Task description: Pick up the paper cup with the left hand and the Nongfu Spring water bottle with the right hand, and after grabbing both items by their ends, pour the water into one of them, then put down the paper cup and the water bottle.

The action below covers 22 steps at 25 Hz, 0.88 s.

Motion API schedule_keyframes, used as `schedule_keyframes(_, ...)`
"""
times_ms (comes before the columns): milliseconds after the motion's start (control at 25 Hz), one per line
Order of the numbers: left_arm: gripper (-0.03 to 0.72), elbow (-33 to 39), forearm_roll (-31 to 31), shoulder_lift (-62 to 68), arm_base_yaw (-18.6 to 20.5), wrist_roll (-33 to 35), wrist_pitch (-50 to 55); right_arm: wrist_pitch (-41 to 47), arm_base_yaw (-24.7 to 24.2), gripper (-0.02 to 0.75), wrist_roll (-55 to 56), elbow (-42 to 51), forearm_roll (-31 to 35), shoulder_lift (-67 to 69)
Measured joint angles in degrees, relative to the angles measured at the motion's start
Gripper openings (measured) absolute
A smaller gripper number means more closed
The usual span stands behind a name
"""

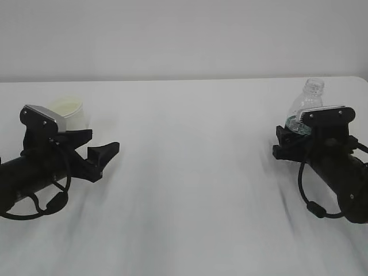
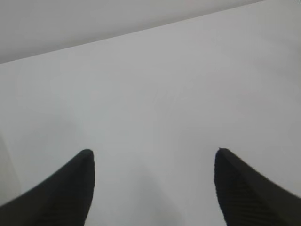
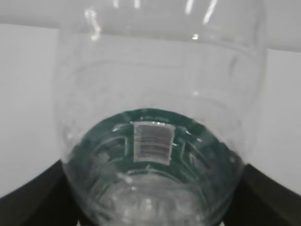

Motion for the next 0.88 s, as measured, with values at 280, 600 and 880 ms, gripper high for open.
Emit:
schedule_keyframes(280,0.566,1.3,-0.8,-1.6,0.0,0.1,0.0,0.0,0.0,0.603,0.0,4.4,0.0,-4.4)
schedule_keyframes(600,0.566,5.8,-2.8,-7.5,0.0,0.6,0.0,-0.1,0.0,0.605,0.0,10.8,-0.1,-9.9)
schedule_keyframes(880,0.566,9.1,-4.0,-11.8,0.0,0.8,0.0,-0.4,0.0,0.605,0.1,16.6,-1.1,-15.0)
